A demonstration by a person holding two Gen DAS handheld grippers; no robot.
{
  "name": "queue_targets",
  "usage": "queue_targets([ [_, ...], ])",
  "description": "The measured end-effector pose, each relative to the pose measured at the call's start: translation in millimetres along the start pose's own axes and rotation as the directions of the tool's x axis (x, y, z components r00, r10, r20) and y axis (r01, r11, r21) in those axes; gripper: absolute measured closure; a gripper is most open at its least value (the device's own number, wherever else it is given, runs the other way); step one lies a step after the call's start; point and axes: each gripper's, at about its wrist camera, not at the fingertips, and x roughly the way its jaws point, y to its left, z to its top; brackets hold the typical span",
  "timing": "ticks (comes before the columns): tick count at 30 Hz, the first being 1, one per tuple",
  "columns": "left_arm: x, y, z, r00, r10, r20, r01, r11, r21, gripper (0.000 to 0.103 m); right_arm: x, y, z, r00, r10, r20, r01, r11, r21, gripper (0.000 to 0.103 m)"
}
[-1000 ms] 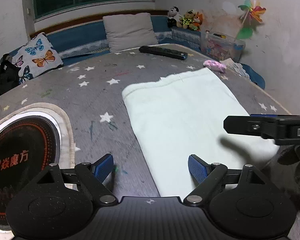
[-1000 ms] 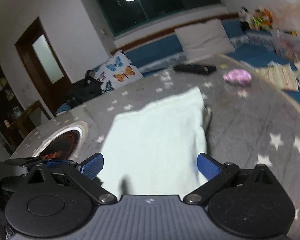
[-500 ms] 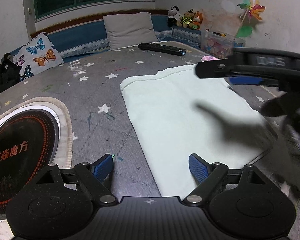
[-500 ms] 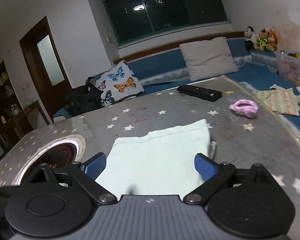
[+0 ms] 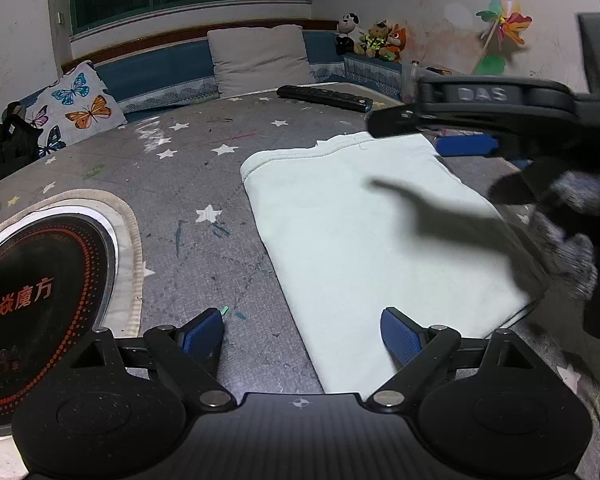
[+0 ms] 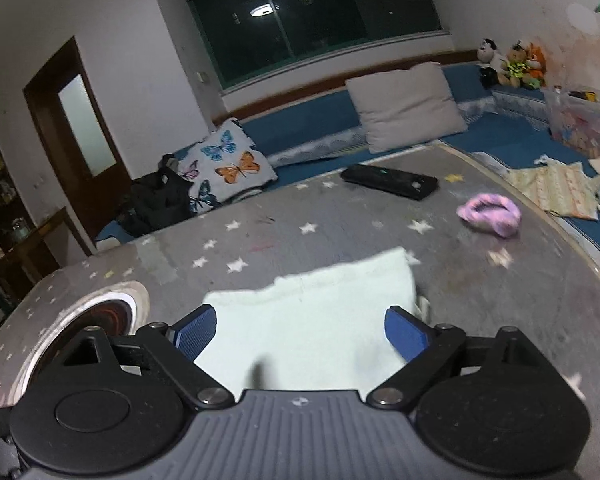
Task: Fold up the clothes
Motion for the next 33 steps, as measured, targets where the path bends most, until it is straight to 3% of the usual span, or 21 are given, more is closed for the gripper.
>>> queue_targets([
  [6, 0.7, -0.1, -0.6, 1.0, 0.0, 0.001, 0.0, 1.0, 0.0, 0.014, 23.5, -10.6, -0.4, 0.998, -0.038, -0.056, 0.04, 0.999, 0.033, 0.01],
  [11, 1.5, -0.5, -1.0, 1.0, 0.0, 0.002, 0.0, 1.0, 0.0, 0.013, 18.8, -6.0, 8.1, 0.999, -0.033, -0.033, 0.034, 0.999, 0.008, 0.01],
  [27, -3.9, 1.0, -1.8, 1.0, -0.004, -0.004, 0.004, 1.0, -0.016, 0.01, 9.0, -6.2, 24.0, 0.997, 0.003, -0.078, -0.005, 1.0, -0.018, 0.007],
  [33, -13.4, 0.1, -5.4, 1.0, 0.002, 0.009, -0.002, 1.0, -0.012, 0.009, -45.7, -8.9, 4.0, 0.996, 0.059, -0.066, -0.059, 0.998, 0.005, 0.006],
])
